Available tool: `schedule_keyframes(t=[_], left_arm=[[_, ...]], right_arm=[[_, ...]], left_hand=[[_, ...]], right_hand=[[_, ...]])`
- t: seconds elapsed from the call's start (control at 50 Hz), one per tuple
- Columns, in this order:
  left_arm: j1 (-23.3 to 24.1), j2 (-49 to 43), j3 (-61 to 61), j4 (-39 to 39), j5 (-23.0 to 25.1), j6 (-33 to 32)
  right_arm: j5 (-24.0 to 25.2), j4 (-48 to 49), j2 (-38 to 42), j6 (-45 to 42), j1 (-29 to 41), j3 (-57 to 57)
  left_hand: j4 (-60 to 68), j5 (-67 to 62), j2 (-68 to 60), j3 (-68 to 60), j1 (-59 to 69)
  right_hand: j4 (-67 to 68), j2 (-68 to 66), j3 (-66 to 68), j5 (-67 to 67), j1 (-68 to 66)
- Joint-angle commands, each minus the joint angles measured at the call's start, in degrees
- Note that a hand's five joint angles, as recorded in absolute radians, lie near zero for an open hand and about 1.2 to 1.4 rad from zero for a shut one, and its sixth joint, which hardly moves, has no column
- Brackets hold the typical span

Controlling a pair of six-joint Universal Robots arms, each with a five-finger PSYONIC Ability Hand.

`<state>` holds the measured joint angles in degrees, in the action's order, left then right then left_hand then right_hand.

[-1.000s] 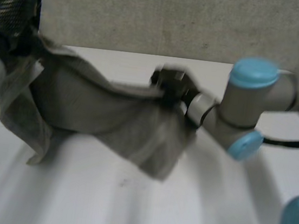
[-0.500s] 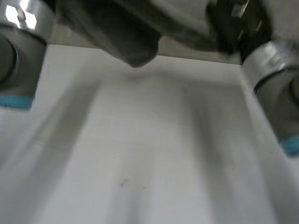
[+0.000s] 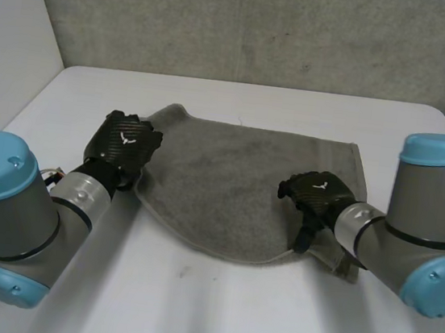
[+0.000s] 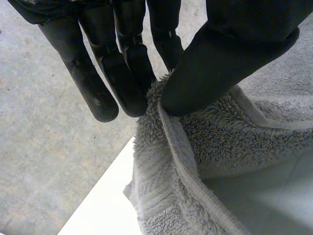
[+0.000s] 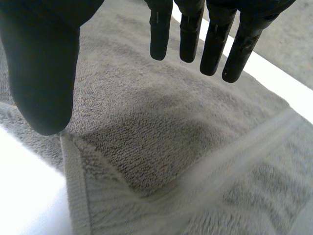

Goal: Fold the towel.

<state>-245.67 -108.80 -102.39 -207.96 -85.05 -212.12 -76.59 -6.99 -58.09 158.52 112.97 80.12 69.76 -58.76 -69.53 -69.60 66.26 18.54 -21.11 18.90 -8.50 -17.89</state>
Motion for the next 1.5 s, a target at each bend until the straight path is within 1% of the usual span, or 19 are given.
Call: schedule_keyframes(t=[0.02, 0.16, 0.24, 0.42, 0.58, 0.64, 0.68, 0.7, 0.72, 0.96, 0.98, 1.0, 1.04, 1.08, 1.32, 1.38, 1.4, 1.42, 1.5], left_arm=[[-0.4, 2.7, -1.1, 1.1, -0.1, 0.2], [-0.6, 3.8, -2.5, 1.3, -0.4, 0.1], [-0.5, 3.9, -3.1, 1.3, -0.4, 0.1], [-0.7, 3.7, -3.1, 1.2, -0.4, 0.4], [-1.7, 3.6, -3.1, 1.2, -0.2, 0.5], [-2.4, 3.6, -3.1, 1.2, -0.3, 0.6], [-2.6, 3.6, -3.1, 1.2, -0.3, 0.6], [-2.9, 3.7, -3.2, 1.3, -0.3, 0.6], [-3.0, 3.7, -3.2, 1.5, -0.3, 0.6], [-3.0, 4.5, -3.2, 5.2, -0.1, 0.6], [-3.0, 4.4, -3.2, 5.4, -0.1, 0.6], [-3.1, 4.3, -3.2, 5.4, -0.1, 0.6], [-3.1, 4.0, -3.2, 5.4, -0.1, 0.7], [-3.8, 3.8, -3.1, 5.4, 0.0, 0.7], [-4.2, 2.6, -2.9, 5.4, -0.1, 0.6], [-4.3, 2.6, -2.8, 5.4, -0.1, 0.6], [-4.3, 2.6, -2.8, 5.5, -0.2, 0.6], [-4.3, 2.6, -2.8, 5.5, -0.2, 0.6], [-4.2, 2.6, -3.1, 6.5, -0.1, 0.1]], right_arm=[[2.6, 2.9, -3.5, 7.8, -6.2, 7.0], [3.9, 4.7, -5.5, 8.8, -10.0, 12.5], [7.8, 6.8, -8.2, 8.9, -11.6, 18.2], [8.4, 12.4, -9.9, 8.5, -11.6, 23.9], [7.7, 15.2, -9.8, 7.7, -11.3, 24.4], [7.3, 16.1, -9.6, 5.7, -11.8, 24.5], [6.1, 18.0, -10.2, 3.4, -12.2, 24.5], [6.1, 18.0, -10.2, 3.4, -12.2, 24.5], [5.1, 18.9, -10.5, 2.2, -12.9, 24.4], [4.1, 13.9, -10.8, -3.7, -16.9, 22.3], [3.9, 12.3, -10.8, -4.2, -16.9, 22.0], [4.3, 11.1, -10.8, -4.3, -17.1, 22.3], [4.4, 10.6, -10.5, -4.1, -17.5, 22.4], [5.3, 10.0, -9.4, -3.5, -18.7, 22.5], [6.7, 9.8, -7.9, -1.8, -20.1, 22.6], [7.2, 9.8, -7.9, -1.1, -20.1, 22.8], [7.5, 9.8, -7.9, -0.9, -20.1, 22.8], [8.0, 9.8, -7.9, -0.9, -20.1, 22.9], [9.2, 9.8, -8.5, -0.8, -20.7, 22.4]], left_hand=[[10.2, -11.2, -10.5, -10.4, 13.7], [10.2, -11.2, -10.5, -10.4, 13.7], [10.2, -11.2, -10.5, -10.4, 13.7], [10.2, -11.2, -10.5, -10.4, 13.7], [10.2, -11.2, -10.5, -10.4, 13.7], [10.2, -11.2, -10.5, -10.4, 13.7], [10.2, -11.2, -10.5, -10.4, 13.7], [10.2, -11.2, -10.5, -10.4, 13.7], [10.2, -11.2, -10.5, -10.4, 13.7], [10.2, -11.2, -10.5, -10.4, 13.7], [10.2, -11.2, -10.5, -10.4, 13.7], [10.2, -11.2, -10.5, -10.4, 13.7], [10.2, -11.2, -10.5, -10.4, 13.7], [10.2, -11.2, -10.5, -10.4, 13.7], [10.2, -11.2, -10.5, -10.4, 13.7], [10.2, -11.2, -10.5, -10.4, 13.7], [10.2, -11.2, -10.5, -10.4, 13.7], [10.2, -11.2, -10.5, -10.4, 13.7], [10.2, -11.2, -10.5, -10.4, 13.7]], right_hand=[[-0.2, 2.8, -0.6, 0.2, -0.4], [0.6, 1.9, 0.3, -0.7, -1.3], [1.3, 1.3, 0.9, -1.3, -2.0], [1.8, 0.8, 1.4, -1.8, -2.5], [10.9, -8.3, 10.5, -10.9, -11.5], [24.3, -21.8, 24.0, -24.4, -25.0], [48.8, -46.2, 48.4, -48.8, -49.4], [48.9, -46.3, 48.5, -48.9, -49.6], [61.3, -58.8, 61.0, -61.4, -62.0], [61.5, -58.9, 61.1, -61.5, -62.1], [56.9, -54.3, 56.5, -56.9, -57.5], [40.0, -37.4, 39.6, -40.0, -40.6], [35.8, -33.3, 35.5, -35.9, -36.5], [20.9, -18.3, 20.5, -20.9, -21.6], [18.6, -16.1, 18.3, -18.7, -19.3], [27.0, -24.5, 26.7, -27.1, -27.7], [36.9, -34.3, 36.5, -36.9, -37.5], [59.6, -57.0, 59.2, -59.6, -60.3], [61.5, -58.9, 61.1, -61.5, -62.1]])
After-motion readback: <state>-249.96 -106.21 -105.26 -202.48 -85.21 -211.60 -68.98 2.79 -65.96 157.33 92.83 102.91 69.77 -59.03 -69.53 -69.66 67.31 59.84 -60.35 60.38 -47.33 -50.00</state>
